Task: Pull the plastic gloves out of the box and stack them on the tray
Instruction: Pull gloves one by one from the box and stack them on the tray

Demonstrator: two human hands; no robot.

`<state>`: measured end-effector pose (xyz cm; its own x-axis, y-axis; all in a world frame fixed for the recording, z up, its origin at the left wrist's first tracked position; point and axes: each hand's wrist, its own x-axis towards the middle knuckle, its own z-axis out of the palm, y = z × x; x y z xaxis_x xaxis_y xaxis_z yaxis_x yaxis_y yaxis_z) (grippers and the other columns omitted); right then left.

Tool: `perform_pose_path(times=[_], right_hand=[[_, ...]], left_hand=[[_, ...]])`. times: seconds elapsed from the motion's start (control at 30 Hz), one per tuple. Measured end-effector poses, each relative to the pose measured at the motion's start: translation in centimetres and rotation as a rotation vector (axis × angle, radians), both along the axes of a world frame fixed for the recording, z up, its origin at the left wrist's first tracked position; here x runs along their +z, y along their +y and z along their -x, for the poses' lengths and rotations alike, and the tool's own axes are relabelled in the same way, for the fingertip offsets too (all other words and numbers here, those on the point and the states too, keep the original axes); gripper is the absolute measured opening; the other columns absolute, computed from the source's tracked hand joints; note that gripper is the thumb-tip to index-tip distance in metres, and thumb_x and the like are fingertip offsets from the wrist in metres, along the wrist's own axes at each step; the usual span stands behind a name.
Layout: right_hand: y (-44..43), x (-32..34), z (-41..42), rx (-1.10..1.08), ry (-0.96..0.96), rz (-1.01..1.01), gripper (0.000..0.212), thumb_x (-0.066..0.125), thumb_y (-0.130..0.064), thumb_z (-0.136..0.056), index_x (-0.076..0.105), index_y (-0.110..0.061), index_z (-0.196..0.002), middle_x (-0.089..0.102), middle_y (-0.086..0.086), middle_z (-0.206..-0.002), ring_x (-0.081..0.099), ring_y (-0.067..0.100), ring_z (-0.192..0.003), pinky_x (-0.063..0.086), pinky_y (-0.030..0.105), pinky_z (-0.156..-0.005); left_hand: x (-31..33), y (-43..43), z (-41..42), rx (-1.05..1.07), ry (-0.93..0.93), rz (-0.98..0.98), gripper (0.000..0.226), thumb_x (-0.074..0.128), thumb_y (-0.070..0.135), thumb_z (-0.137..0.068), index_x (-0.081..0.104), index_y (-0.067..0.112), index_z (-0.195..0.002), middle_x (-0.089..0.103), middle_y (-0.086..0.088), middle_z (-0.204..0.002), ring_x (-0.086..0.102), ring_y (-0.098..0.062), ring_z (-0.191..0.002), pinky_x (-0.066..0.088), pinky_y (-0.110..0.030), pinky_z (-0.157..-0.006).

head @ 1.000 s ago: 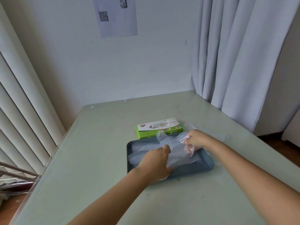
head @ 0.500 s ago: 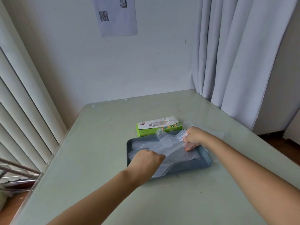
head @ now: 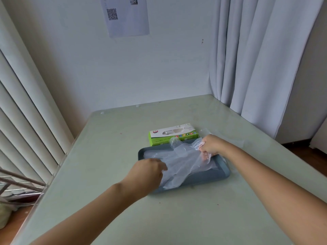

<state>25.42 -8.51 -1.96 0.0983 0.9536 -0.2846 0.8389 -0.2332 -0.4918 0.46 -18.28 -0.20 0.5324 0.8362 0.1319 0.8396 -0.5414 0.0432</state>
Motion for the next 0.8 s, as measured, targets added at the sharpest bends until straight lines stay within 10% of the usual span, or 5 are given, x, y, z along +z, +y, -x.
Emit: perform_pose_path(times=[0.17,0.4,0.63,0.8], right_hand=[[0.2,-0.2,-0.3,-0.005,0.061,0.003,0.009,0.057,-0.008,-0.087,0.056,-0.007,-0.078,0.064,0.018,-0.085,0.057,0.026,-0.073,0.041,0.027,-0.065],[1.0,1.7,-1.5,0.117,0.316,0.212,0.024,0.073,-0.026,-0.083,0.063,-0.005,-0.092,0.068,0.012,-0.084,0.065,0.016,-0.064,0.052,0.025,-0.069],[4.0,3.5,0.5,0.157,0.177,0.246,0.036,0.074,-0.047,-0.077,0.063,-0.013,-0.079,0.056,-0.006,-0.054,0.053,0.007,-0.050,0.047,0.019,-0.056],[5.3,2.6,2.0,0.319,-0.096,0.127,0.038,0.081,-0.046,-0.069,0.073,-0.011,-0.082,0.061,-0.004,-0.069,0.052,0.013,-0.068,0.043,0.025,-0.069]], left_hand=[[-0.8,1.9,-2.9,-0.010,-0.216,0.079,0.037,0.036,0.024,-0.102,0.052,0.017,-0.135,0.052,0.000,-0.140,0.051,-0.019,-0.123,0.038,-0.028,-0.101],[-5.1,5.0,-4.3,-0.114,0.108,0.270,0.053,0.020,0.040,-0.104,0.006,0.027,-0.153,0.001,0.000,-0.161,0.000,-0.023,-0.148,0.004,-0.043,-0.118],[-6.3,5.2,-3.8,-0.131,0.103,0.241,0.056,0.009,0.052,-0.099,-0.003,0.036,-0.151,-0.009,0.003,-0.161,-0.011,-0.020,-0.147,-0.007,-0.045,-0.117],[-6.8,5.5,-3.8,-0.137,0.092,0.208,0.070,-0.005,0.061,-0.085,-0.004,0.037,-0.151,-0.009,0.001,-0.161,-0.012,-0.019,-0.147,-0.011,-0.043,-0.115]])
